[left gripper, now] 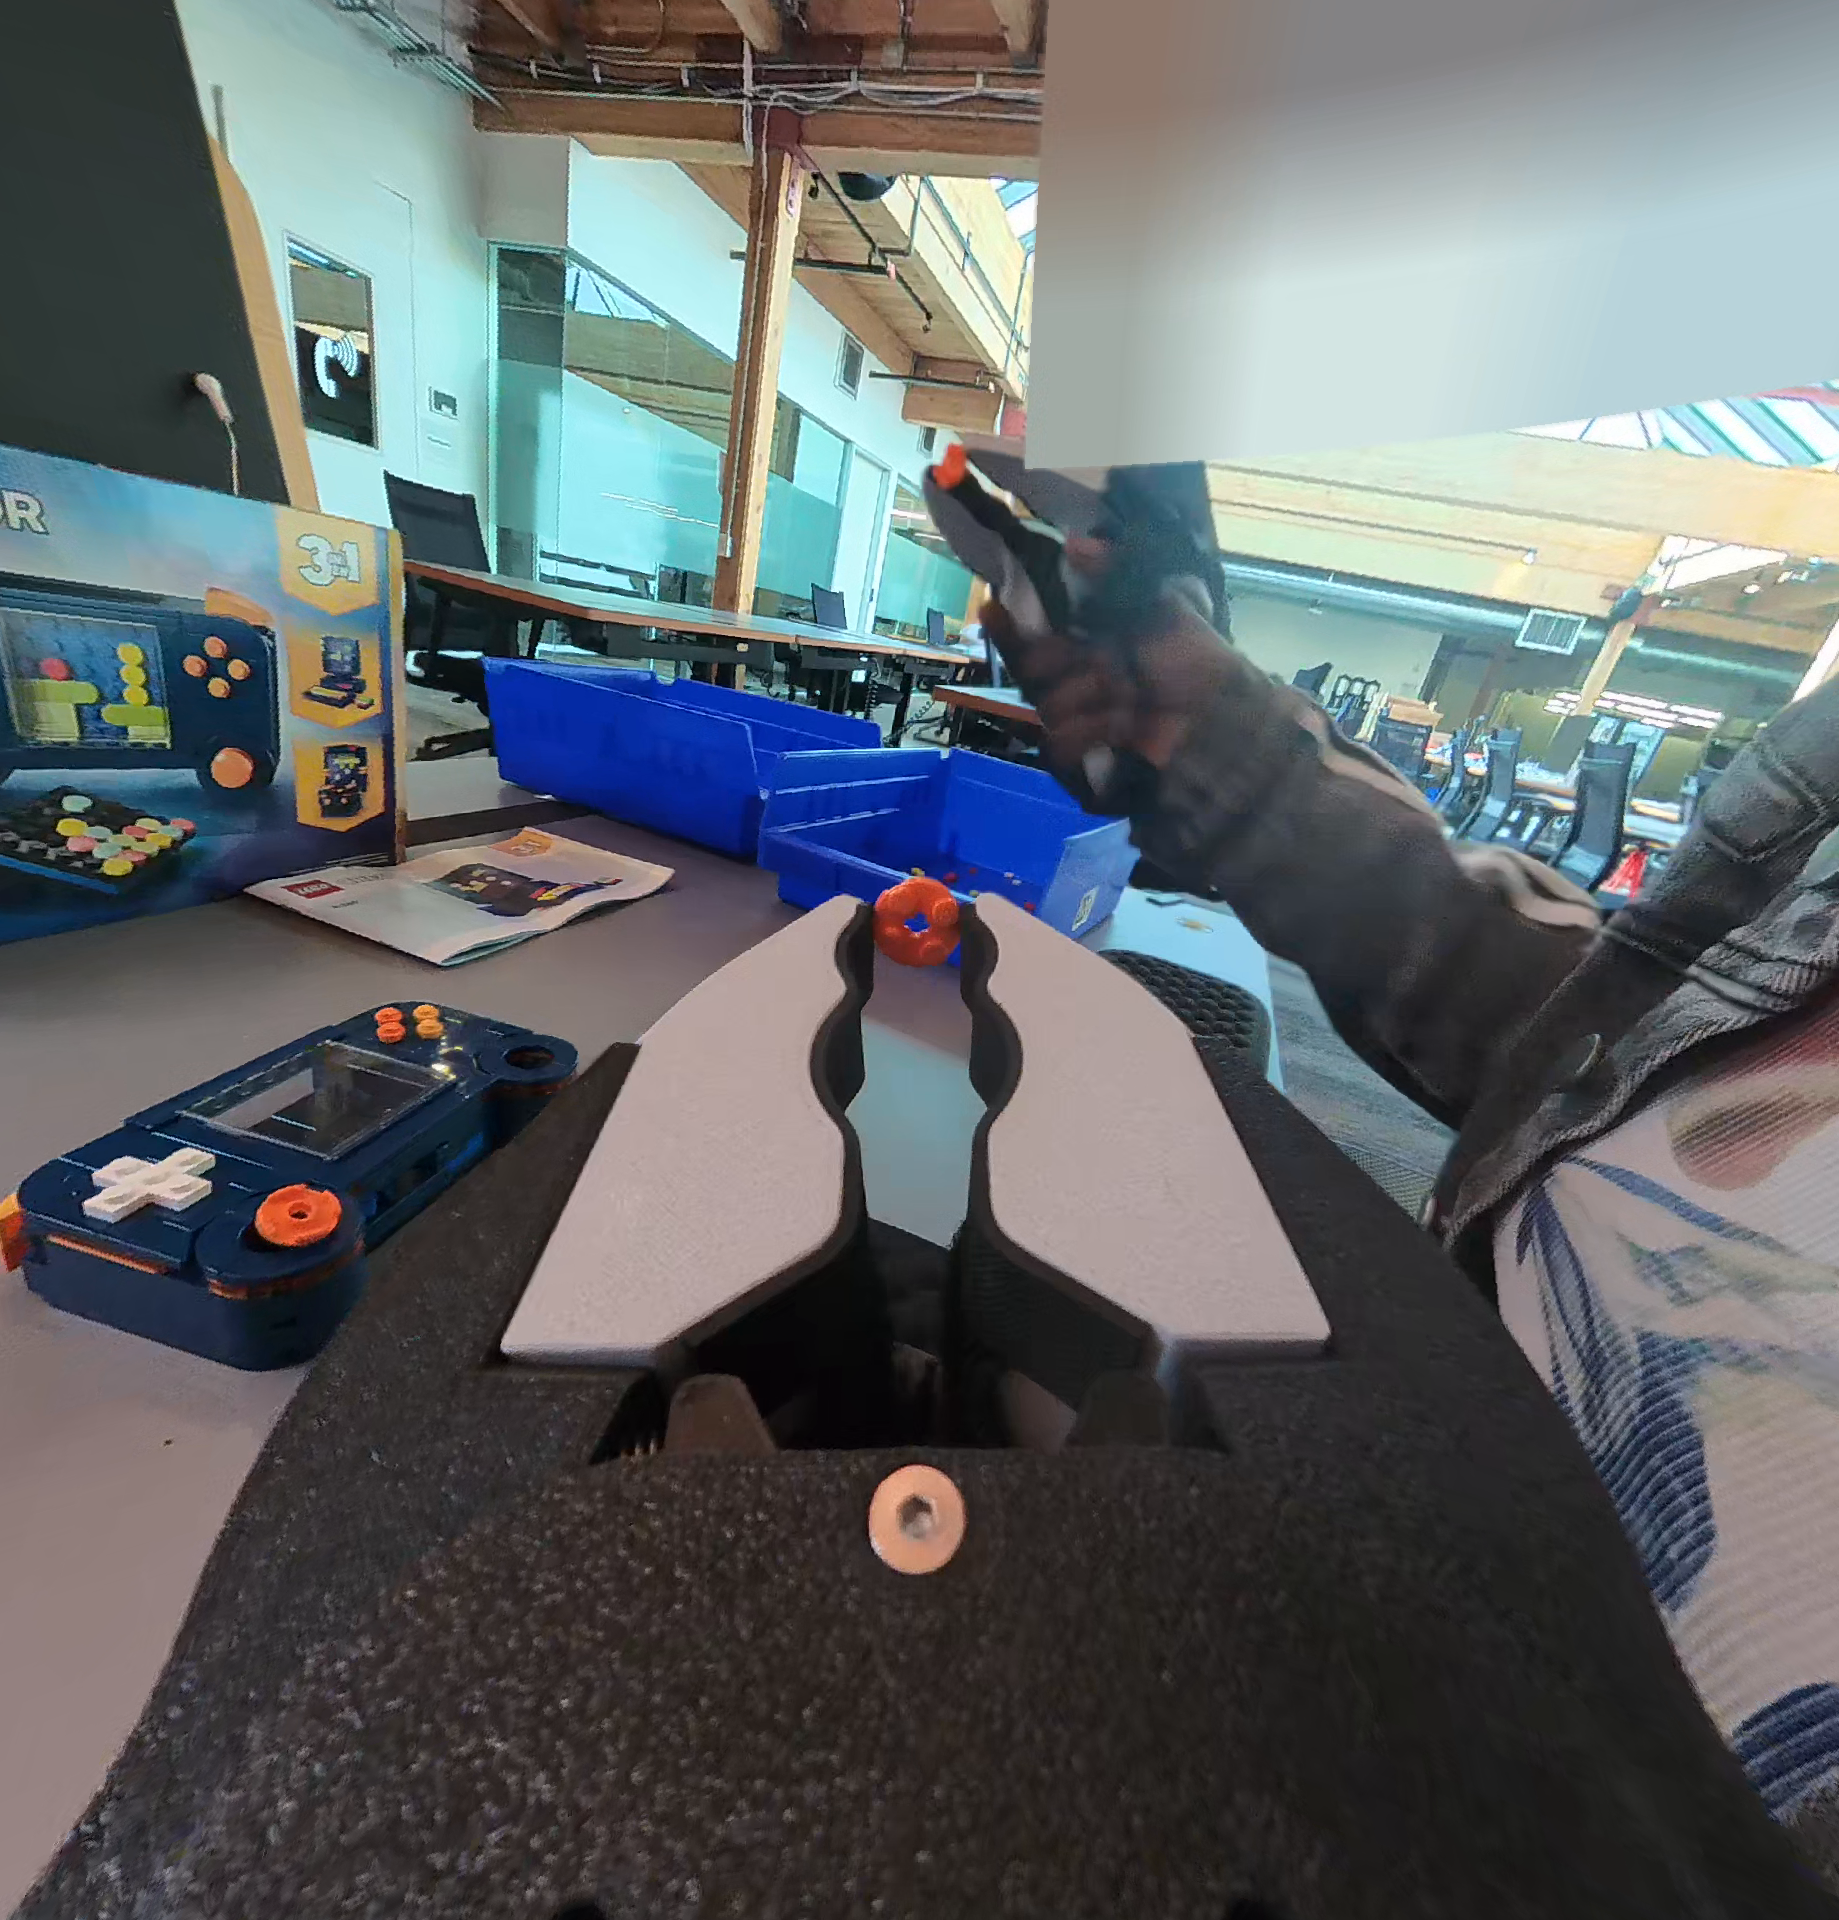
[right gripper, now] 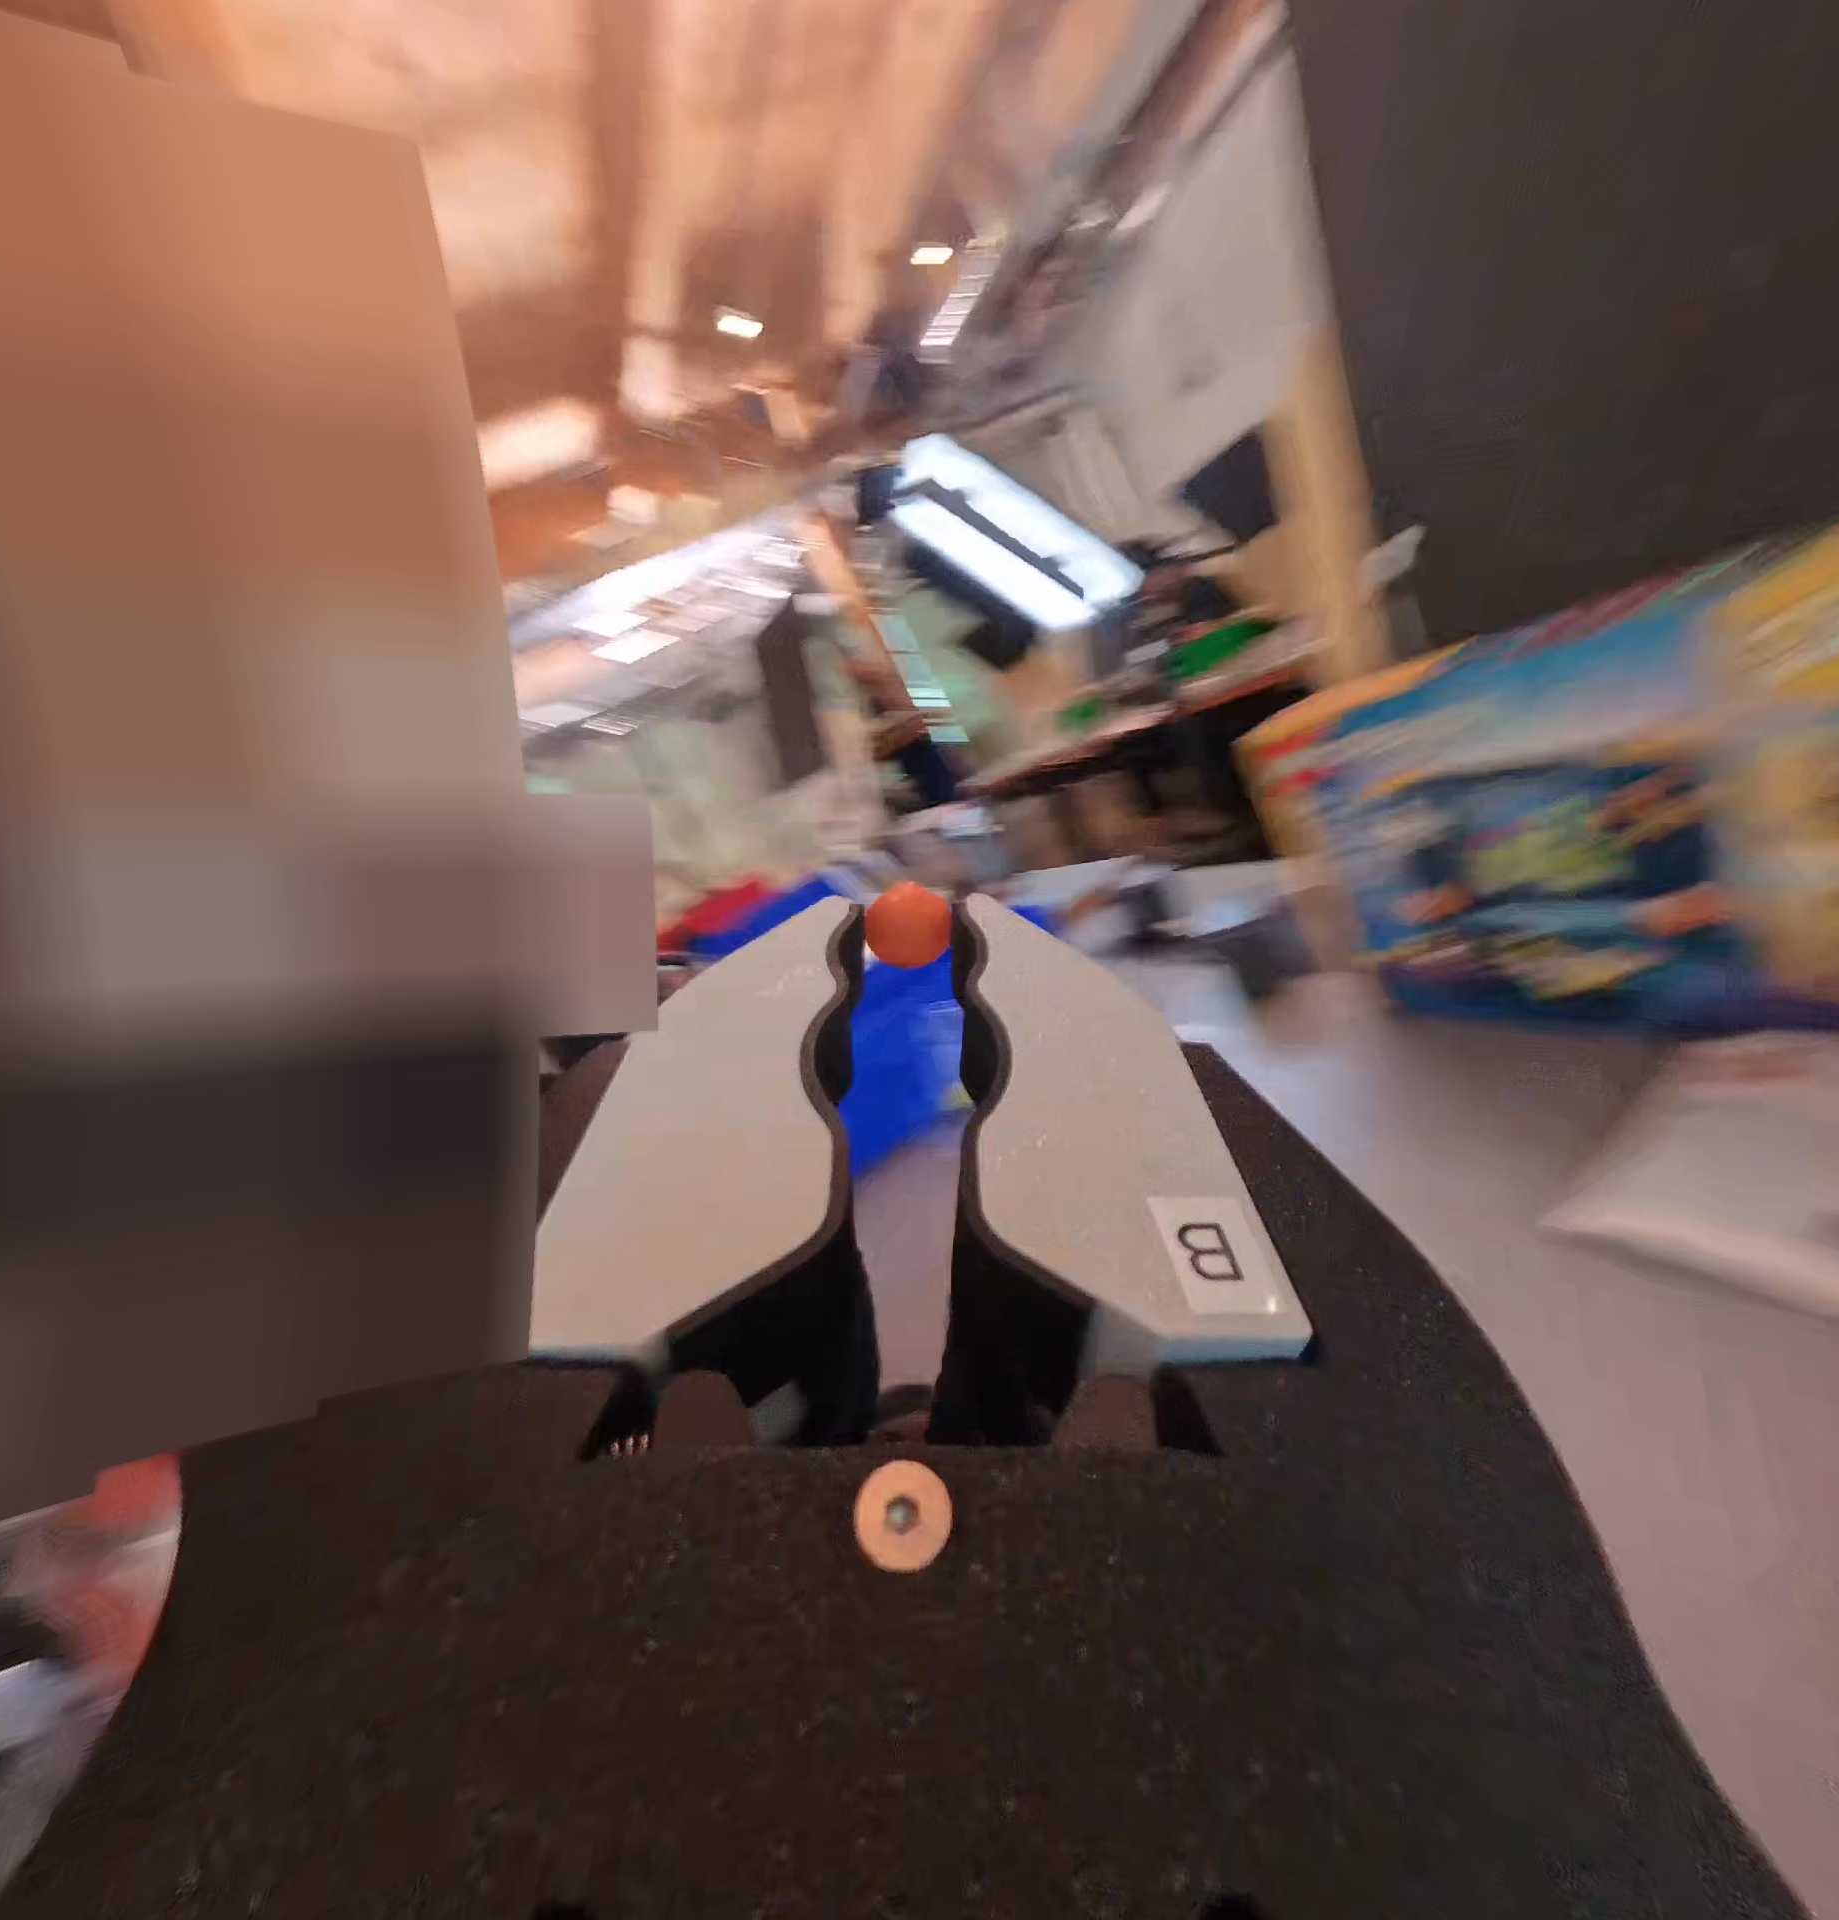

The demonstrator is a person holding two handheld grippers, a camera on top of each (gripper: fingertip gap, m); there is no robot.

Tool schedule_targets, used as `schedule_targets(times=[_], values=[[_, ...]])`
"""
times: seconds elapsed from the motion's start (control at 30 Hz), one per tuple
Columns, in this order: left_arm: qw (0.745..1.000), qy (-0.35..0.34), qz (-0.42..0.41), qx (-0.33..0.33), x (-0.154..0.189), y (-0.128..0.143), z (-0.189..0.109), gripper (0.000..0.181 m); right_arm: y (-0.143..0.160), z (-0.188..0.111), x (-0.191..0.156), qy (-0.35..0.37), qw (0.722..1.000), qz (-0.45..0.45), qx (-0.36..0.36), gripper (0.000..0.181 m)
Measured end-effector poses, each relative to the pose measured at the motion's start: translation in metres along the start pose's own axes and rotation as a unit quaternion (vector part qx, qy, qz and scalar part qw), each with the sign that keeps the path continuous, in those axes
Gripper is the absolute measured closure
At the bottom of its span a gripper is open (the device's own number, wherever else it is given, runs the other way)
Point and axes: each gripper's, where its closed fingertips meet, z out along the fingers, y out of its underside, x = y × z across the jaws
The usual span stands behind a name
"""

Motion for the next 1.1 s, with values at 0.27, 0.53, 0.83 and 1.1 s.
schedule_targets(times=[0.27,0.53,0.83,1.1], values=[[1.0,0.008,0.001,0.024,0.007,-0.011,0.001,0.166,-0.144,-0.123,0.264,0.521,0.83,-0.159,-0.12,0.166],[1.0,-0.008,0.007,0.022,0.006,-0.014,0.0,0.166,-0.136,-0.121,0.339,0.543,0.808,-0.109,-0.198,0.124],[0.999,0.009,-0.013,0.035,0.008,-0.02,0.006,0.167,-0.155,-0.12,0.368,0.562,0.77,-0.136,-0.27,0.114],[0.996,0.0,-0.059,0.073,-0.002,-0.029,0.008,0.167,-0.125,-0.079,0.353,0.504,0.769,-0.185,-0.347,0.137]])
